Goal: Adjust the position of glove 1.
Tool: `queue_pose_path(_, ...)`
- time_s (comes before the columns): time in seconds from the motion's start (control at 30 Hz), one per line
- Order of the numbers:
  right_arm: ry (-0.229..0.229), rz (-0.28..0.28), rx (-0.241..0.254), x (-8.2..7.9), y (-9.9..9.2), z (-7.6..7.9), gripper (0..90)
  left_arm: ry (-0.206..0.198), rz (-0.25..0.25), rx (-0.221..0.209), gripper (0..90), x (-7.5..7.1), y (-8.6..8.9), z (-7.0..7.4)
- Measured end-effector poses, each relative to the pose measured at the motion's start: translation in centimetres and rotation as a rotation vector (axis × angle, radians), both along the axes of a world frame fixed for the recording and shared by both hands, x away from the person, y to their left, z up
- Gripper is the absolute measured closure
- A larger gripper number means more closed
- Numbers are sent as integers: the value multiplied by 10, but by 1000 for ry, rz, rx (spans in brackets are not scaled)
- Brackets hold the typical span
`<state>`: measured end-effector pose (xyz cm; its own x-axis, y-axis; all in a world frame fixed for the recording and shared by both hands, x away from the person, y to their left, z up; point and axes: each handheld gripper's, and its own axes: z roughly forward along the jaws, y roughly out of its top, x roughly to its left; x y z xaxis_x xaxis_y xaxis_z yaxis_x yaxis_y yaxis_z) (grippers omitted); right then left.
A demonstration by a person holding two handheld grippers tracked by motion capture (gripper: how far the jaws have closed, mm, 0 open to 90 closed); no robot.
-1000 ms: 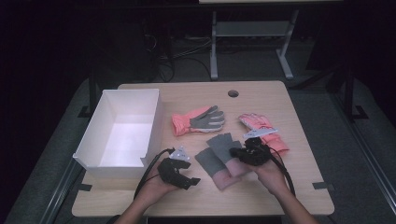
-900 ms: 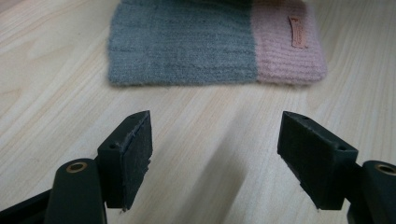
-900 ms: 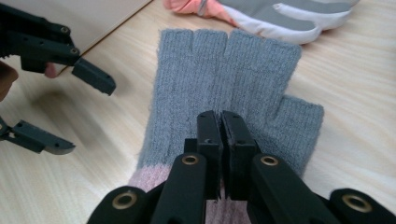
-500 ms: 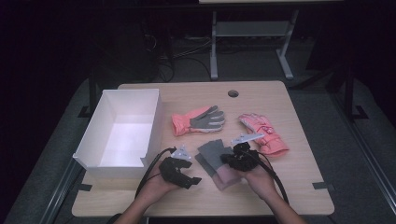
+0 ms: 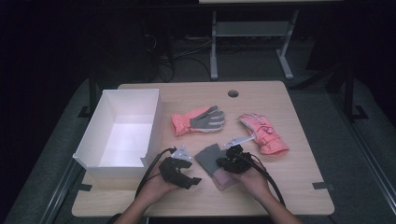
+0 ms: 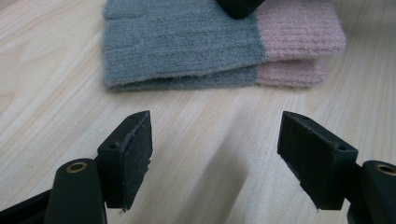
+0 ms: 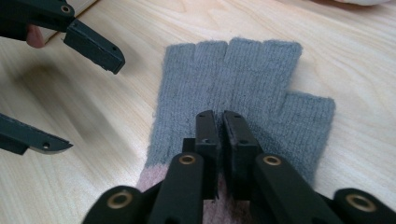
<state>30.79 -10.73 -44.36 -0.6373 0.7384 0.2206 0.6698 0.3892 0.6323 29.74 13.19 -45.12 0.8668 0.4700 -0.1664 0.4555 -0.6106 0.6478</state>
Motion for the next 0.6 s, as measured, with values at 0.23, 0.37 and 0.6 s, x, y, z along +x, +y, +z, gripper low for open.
queue_pose_path(0.23, -46, 36, 36, -1, -12, 13, 668, -7, 2, -19, 420, 0, 2, 4)
queue_pose_path(0.37, -86, 77, 21, -2, -28, 21, 891, -24, 16, -42, 651, 0, 6, 9)
queue_pose_path(0.6, -159, 94, -20, -10, -62, 28, 899, -49, 27, -48, 897, 0, 8, 15)
